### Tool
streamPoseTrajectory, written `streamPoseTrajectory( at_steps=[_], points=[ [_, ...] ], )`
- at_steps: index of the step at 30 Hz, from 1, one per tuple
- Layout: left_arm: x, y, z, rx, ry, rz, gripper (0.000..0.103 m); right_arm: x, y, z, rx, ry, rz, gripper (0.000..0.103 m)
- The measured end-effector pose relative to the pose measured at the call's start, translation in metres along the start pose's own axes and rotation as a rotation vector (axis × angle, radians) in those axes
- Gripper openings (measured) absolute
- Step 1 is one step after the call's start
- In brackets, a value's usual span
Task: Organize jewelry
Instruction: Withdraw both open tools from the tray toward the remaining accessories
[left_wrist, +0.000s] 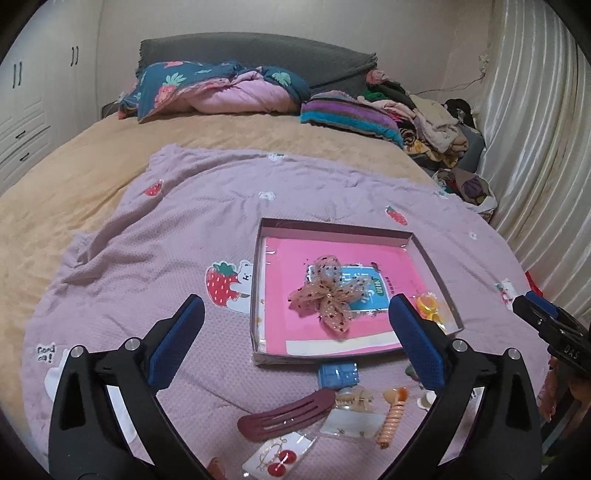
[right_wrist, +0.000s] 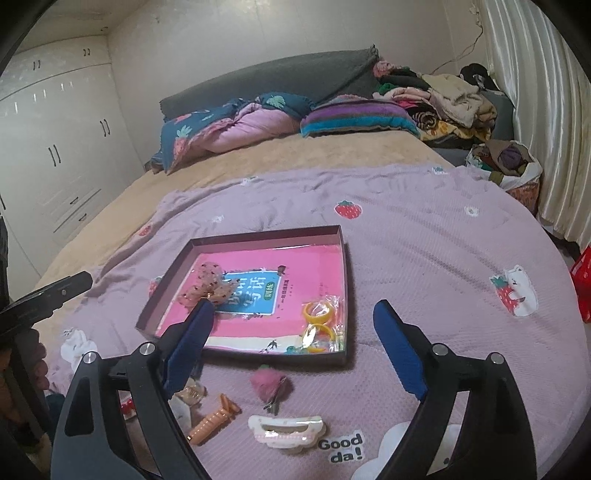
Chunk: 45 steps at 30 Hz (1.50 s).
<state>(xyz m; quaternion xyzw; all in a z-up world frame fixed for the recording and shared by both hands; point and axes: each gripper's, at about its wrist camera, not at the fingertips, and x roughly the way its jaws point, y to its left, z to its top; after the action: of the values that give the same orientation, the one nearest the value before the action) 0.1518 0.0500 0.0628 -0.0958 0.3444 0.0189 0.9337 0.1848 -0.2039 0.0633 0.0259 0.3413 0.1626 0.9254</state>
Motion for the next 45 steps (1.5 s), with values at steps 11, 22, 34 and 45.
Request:
streamPoseTrajectory(
  at_steps=[11, 22, 34, 45],
  points=[
    [-0.019, -0.002, -0.014, 0.015, -0.011, -0.007, 0.093, -0.027, 0.013, -0.012, -0.026, -0.022, 0.012, 0.087],
    [-0.034, 0.005, -0.034, 0.023, -0.013, -0.002, 0.093, -0.039, 0.030, -0.029, -0.066, -0.017, 0.010, 0.087],
    [-0.047, 0.009, -0.057, 0.035, -0.002, -0.015, 0.093, -0.050, 0.056, -0.050, -0.125, 0.006, 0.017, 0.087],
    [-0.047, 0.015, -0.081, 0.044, 0.043, 0.002, 0.093, -0.049, 0.078, -0.064, -0.179, 0.035, 0.043, 0.087]
  ],
)
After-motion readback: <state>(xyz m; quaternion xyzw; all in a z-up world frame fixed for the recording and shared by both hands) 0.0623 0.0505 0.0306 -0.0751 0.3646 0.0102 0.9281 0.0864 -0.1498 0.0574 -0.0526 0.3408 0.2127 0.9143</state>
